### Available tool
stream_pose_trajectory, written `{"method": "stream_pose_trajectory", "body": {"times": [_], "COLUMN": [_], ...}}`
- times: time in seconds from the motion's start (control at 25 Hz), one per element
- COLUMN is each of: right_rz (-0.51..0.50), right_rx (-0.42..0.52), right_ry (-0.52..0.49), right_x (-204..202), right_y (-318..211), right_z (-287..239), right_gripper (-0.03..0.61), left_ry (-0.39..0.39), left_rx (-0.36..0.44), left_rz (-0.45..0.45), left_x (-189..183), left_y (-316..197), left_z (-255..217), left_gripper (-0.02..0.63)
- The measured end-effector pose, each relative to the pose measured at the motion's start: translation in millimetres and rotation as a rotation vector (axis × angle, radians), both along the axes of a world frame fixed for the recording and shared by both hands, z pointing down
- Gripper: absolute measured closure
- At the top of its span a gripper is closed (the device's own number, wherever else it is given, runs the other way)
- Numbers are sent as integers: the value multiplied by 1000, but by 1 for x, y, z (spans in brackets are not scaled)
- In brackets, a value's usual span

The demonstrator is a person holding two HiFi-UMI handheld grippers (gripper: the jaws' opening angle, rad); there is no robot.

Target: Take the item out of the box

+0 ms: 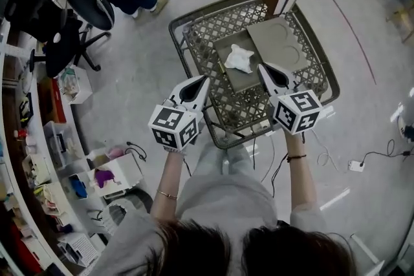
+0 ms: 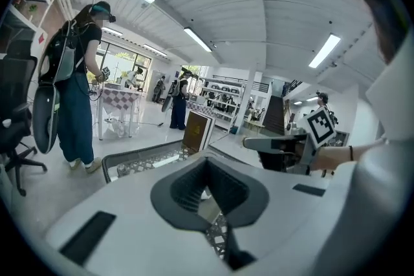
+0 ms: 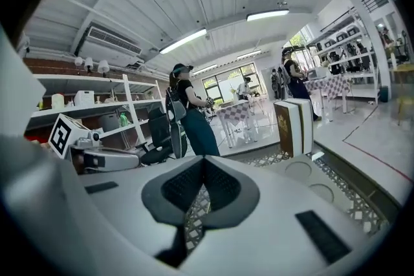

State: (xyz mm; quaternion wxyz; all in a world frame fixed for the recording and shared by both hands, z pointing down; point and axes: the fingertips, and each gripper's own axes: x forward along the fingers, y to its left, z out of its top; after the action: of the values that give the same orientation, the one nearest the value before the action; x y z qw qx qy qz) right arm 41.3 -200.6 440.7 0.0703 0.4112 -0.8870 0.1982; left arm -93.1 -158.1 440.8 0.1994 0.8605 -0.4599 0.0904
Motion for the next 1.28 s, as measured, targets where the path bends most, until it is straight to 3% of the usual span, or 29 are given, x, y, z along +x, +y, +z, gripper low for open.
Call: {"method": "stream_pose_trajectory", "body": {"times": [0.48, 0.8, 1.28], "right_rz": [18, 8, 81], "right_rx": [-138, -195, -332], "right_ry": [2, 18, 78], "right_x": [-13, -22, -18], "right_y": [-30, -44, -67], "right_z": [77, 110, 166], "right_gripper": [558, 558, 554], "left_ry": [13, 12, 21], "left_rx": [-108, -136, -196], "left_rz": [57, 93, 90], "left_x": [4, 12, 13], "left_y": [-23, -40, -52], "left_z": [66, 92, 125], "left_gripper": [597, 596, 597]}}
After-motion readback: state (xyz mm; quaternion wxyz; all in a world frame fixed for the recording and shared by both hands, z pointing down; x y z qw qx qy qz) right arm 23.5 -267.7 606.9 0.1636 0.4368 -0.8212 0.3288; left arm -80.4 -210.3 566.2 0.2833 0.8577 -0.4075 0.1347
